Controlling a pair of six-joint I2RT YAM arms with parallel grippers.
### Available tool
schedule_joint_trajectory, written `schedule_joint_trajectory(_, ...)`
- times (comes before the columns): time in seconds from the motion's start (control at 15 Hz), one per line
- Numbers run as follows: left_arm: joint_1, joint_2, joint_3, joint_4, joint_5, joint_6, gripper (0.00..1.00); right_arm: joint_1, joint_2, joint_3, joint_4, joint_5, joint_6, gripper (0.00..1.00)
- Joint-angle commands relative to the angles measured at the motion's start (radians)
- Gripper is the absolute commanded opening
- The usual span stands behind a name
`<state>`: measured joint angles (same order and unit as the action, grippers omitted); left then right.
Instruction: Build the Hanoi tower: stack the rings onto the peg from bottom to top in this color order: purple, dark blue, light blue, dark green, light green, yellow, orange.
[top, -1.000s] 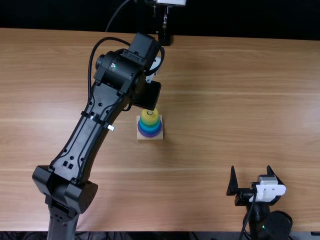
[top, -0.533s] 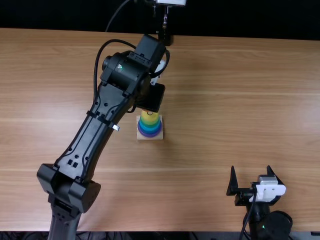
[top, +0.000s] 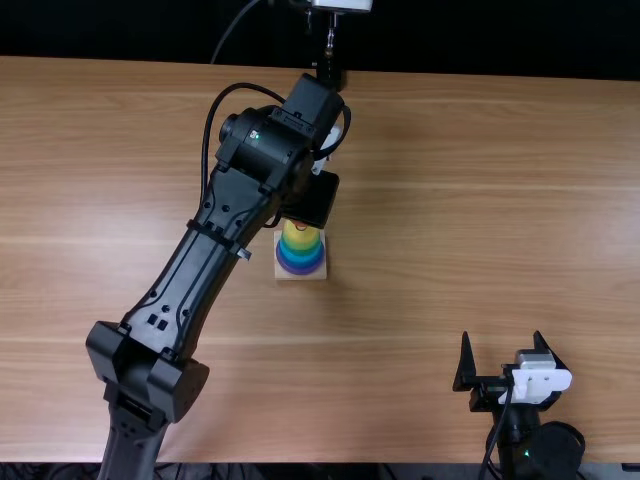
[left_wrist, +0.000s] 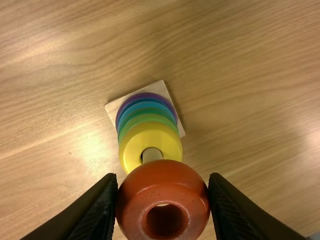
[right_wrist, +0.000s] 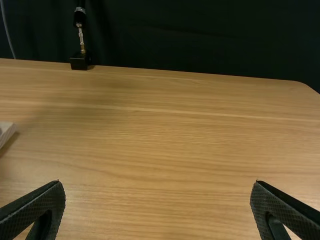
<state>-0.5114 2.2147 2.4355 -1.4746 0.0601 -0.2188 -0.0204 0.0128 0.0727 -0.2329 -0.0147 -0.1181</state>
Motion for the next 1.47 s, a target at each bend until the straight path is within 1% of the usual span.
schedule_joint_trajectory(0.0,-0.009,0.04,0.036,-0.002,0.006,-0.013,0.0,-0.006,-0.013,-0.056,-0.068,-0.006,-0.002,1.0)
schedule_joint_trajectory(0.13,-0.01,0.046,0.034,0.002,-0.001,-0.011,0.01,-0.006,-0.013,-0.056,-0.068,-0.006,-0.002,1.0)
schedule_joint_trajectory(0.2,-0.01,0.046,0.033,0.002,-0.003,-0.008,0.19,-0.006,-0.013,-0.056,-0.068,-0.006,-0.002,1.0)
schedule_joint_trajectory(0.27,-0.009,0.046,0.023,0.002,0.01,-0.009,0.66,-0.006,-0.013,-0.056,-0.068,-0.006,-0.002,1.0)
schedule_joint_trajectory(0.33,-0.007,0.046,0.017,0.002,0.012,-0.009,1.0,-0.006,-0.013,-0.056,-0.068,-0.006,-0.002,1.0)
schedule_joint_trajectory(0.47,-0.003,0.039,-0.007,0.002,0.014,-0.009,1.0,-0.006,-0.013,-0.056,-0.068,-0.006,-0.002,1.0)
schedule_joint_trajectory(0.6,0.007,0.007,-0.038,0.022,0.01,-0.004,1.0,-0.006,-0.013,-0.056,-0.068,-0.006,-0.002,1.0)
schedule_joint_trajectory(0.67,0.011,-0.05,-0.076,0.085,0.008,0.0,1.0,-0.006,-0.013,-0.056,-0.068,-0.006,-0.002,1.0)
schedule_joint_trajectory(0.73,0.02,-0.118,-0.145,0.181,0.006,0.002,1.0,-0.006,-0.013,-0.056,-0.068,-0.006,-0.002,1.0)
schedule_joint_trajectory(0.8,0.05,-0.197,-0.24,0.3,0.006,0.003,1.0,-0.006,-0.013,-0.056,-0.068,-0.006,-0.002,1.0)
schedule_joint_trajectory(0.87,0.085,-0.305,-0.351,0.442,0.003,0.003,1.0,-0.006,-0.013,-0.056,-0.068,-0.006,-0.002,1.0)
schedule_joint_trajectory(0.93,0.117,-0.415,-0.469,0.58,0.004,0.002,1.0,-0.006,-0.013,-0.056,-0.068,-0.006,-0.002,1.0)
schedule_joint_trajectory(1.07,0.182,-0.632,-0.768,0.871,0.008,-0.004,1.0,-0.006,-0.013,-0.056,-0.068,-0.006,-0.002,1.0)
schedule_joint_trajectory(1.13,0.214,-0.76,-0.915,1.007,0.004,-0.004,1.0,-0.006,-0.013,-0.056,-0.068,-0.006,-0.002,1.0)
schedule_joint_trajectory(1.2,0.237,-0.86,-1.04,1.09,0.001,-0.002,1.0,-0.006,-0.013,-0.056,-0.068,-0.006,-0.002,1.0)
schedule_joint_trajectory(1.27,0.269,-0.972,-1.19,1.134,-0.003,0.0,1.0,-0.006,-0.013,-0.056,-0.068,-0.006,-0.002,1.0)
schedule_joint_trajectory(1.4,0.353,-1.231,-1.461,1.149,-0.005,-0.002,1.0,-0.006,-0.013,-0.056,-0.068,-0.006,-0.002,1.0)
